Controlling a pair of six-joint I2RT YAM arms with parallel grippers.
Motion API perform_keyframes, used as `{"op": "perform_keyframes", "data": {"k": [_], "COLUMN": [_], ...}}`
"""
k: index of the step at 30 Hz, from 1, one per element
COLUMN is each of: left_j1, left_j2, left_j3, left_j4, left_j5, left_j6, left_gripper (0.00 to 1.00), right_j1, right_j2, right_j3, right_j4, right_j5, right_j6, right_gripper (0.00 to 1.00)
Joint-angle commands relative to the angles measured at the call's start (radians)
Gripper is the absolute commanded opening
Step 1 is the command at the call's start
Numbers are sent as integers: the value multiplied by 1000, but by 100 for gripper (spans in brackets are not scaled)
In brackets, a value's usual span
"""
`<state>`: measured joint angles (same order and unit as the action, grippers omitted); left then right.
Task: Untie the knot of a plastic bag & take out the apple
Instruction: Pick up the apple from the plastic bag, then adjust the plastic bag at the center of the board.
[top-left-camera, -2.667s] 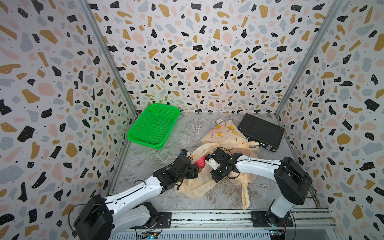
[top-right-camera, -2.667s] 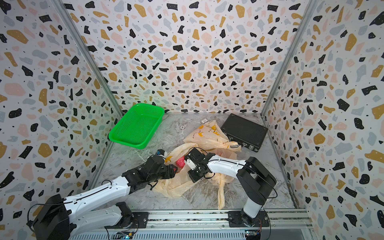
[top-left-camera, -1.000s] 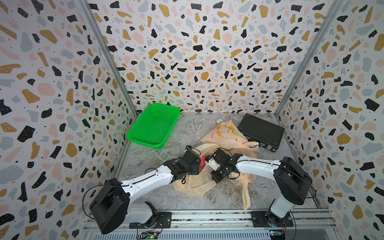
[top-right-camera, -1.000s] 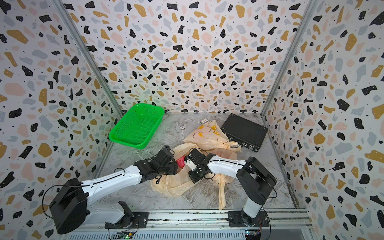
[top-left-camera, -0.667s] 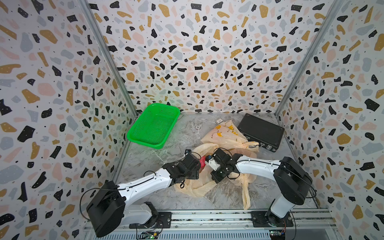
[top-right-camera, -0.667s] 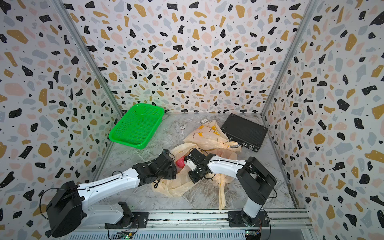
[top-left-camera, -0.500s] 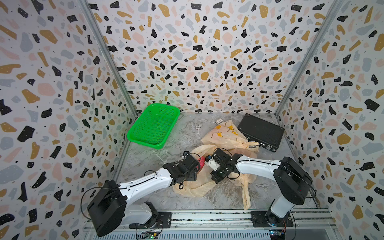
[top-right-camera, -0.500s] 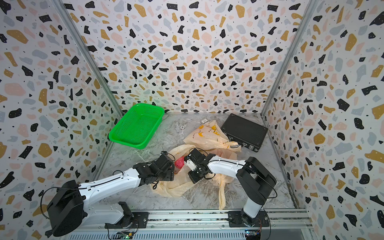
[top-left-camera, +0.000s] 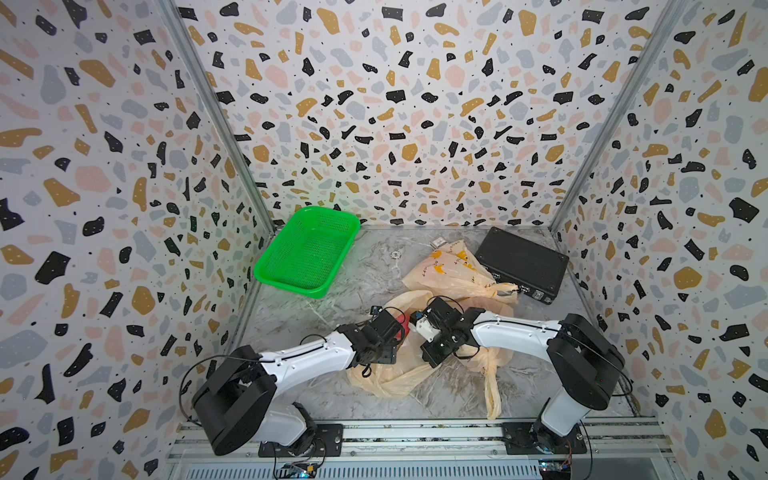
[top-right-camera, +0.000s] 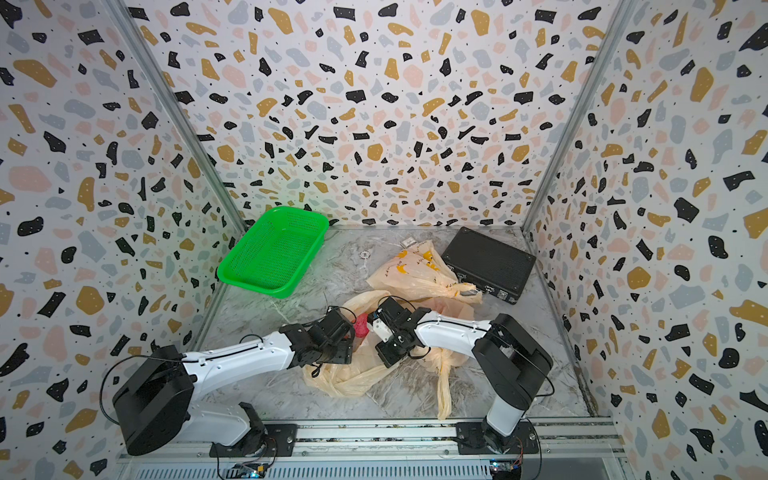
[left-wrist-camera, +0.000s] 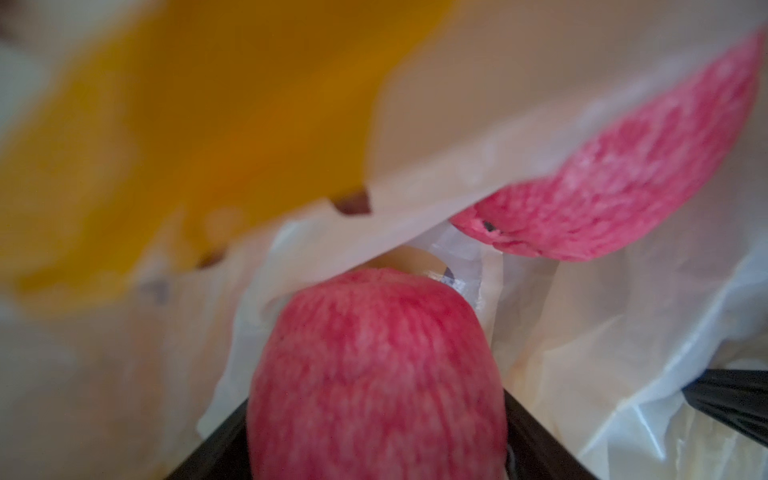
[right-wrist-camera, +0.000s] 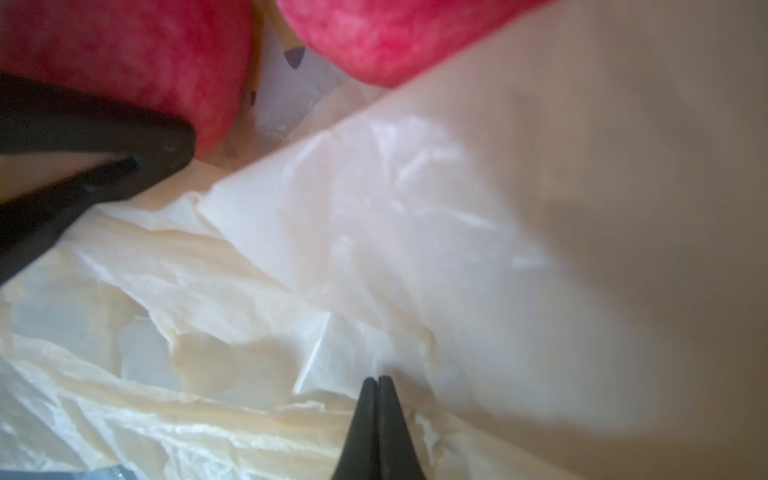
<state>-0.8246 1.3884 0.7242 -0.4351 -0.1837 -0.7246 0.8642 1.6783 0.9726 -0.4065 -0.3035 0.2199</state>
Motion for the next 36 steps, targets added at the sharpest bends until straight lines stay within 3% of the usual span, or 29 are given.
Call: {"op": "perform_keyframes", "data": {"k": [1,4,12,17,23,30,33,36], "left_j1": [13,13,13,13,13,14,13,14], "left_j2": [43,35,-163,-342,-511,-713,-733,-728], "left_j3": [-26,-25,-89,-149,-230,-393,-387,-388], "left_j4": [74,82,95,137,236,460,420,419], "left_j5": [32,25,-23,-11,31,14,-8,-34], "left_j6": [11,15,10,13,6,-51,-59,-93], "left_gripper": [79,73,43,45,59,60,58,57], "right_j1": [5,5,5,4,4,5,5,5], "right_j2": [-5,-10,-8,12,39,46,2,-91], "right_j3": [0,-3,-14,-12,1,-6,24,70], "right_j4": [-2,-9,8,9,-8,-34,-78,-138], "right_j5": [-9,-5,-2,2,27,92,59,23], "right_j6": [-10,-14,-7,-1,1,14,-15,-46], "right_gripper": [0,0,0,0,0,0,0,32]}}
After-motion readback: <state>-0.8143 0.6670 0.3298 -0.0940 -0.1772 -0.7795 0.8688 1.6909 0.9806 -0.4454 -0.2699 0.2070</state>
